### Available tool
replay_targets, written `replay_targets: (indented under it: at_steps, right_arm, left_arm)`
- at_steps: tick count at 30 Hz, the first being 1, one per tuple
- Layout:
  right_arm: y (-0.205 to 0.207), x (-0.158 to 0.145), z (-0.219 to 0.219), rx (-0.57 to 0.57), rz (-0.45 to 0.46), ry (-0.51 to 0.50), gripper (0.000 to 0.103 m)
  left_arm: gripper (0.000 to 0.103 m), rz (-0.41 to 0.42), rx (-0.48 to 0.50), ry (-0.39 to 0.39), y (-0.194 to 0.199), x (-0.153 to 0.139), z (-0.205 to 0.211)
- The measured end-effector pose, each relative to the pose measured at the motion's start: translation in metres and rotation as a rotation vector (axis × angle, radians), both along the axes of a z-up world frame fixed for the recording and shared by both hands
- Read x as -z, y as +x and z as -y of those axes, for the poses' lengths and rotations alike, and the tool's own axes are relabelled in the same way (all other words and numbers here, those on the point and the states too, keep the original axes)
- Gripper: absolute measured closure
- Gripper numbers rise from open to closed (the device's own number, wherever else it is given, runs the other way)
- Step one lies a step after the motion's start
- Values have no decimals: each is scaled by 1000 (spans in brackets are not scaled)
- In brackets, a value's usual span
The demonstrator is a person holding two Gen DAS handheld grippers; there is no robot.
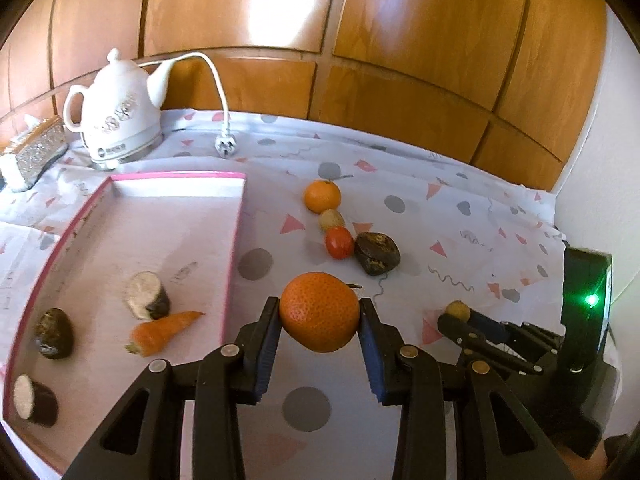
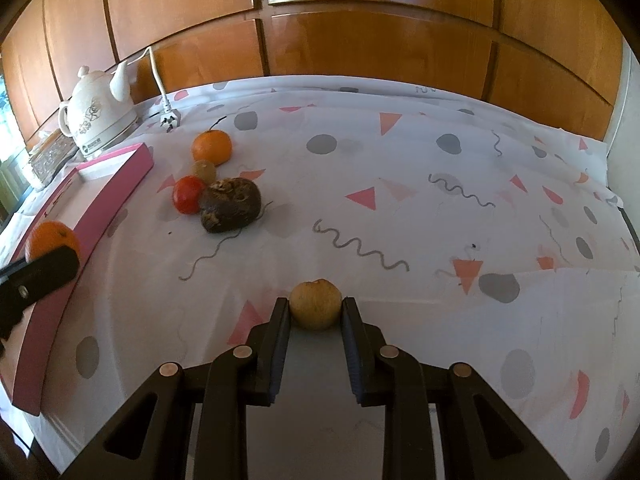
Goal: Organize fruits
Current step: 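Carry the orange and tan fruit into the pink tray and open both tools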
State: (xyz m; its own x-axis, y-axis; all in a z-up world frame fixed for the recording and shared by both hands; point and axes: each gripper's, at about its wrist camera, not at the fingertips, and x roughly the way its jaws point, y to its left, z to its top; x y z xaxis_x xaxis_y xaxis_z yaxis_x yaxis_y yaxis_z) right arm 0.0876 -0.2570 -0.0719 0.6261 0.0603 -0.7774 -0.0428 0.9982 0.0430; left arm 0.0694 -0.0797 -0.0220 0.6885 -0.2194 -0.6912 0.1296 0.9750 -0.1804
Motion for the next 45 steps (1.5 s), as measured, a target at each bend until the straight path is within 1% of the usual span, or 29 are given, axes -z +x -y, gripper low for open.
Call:
replay_targets:
  at_steps: [6,12,16,20,28,33,37,38,40,41,43,45]
  right_arm:
    - [-7,-1,-9,-11,0,-1,77]
    - [-12,-3,-20,-33,-6,9,78]
    - [-14,-10,-30,-60,-6,62,78]
    - [-19,-25,-55,-134,23,91,78]
    - [-29,-53,-115,-325,68,147,78]
    - [-31,-58,-148,-417,58,165,78]
    - [-30,-54,-174,-476,33,164,78]
    - [-30,-53,-178,-485,30,162,78]
    - [-30,-50,-187,-505,23,150,77]
    - [-31,-49,-189,-510,17,149,75]
    - [-33,-48,-192,-512,13,150,73]
    - [-35,-47,-191,-508,16,147,73]
  left_arm:
    - [65,14,-26,-5,-8,-7,-18]
    - [65,32,-71,-17,-13,-17,-45]
    - [65,31,-130,-23,-15,-19,-74]
    - [64,17,-213,-31,-14,-16,-107]
    - [64,8,-313,-40,-13,-15,-153]
    - [64,-1,-336,-37,-7,-15,-165]
    - [62,18,-343,-20,-6,-17,-165]
    - [61,22,-345,-14,-6,-19,-165]
    - [56,28,-348,-4,-7,-21,-165]
    - [53,29,-352,-3,-8,-22,-165]
    - [53,29,-355,-5,-10,-23,-164]
    - [53,27,-352,4,-11,-24,-163]
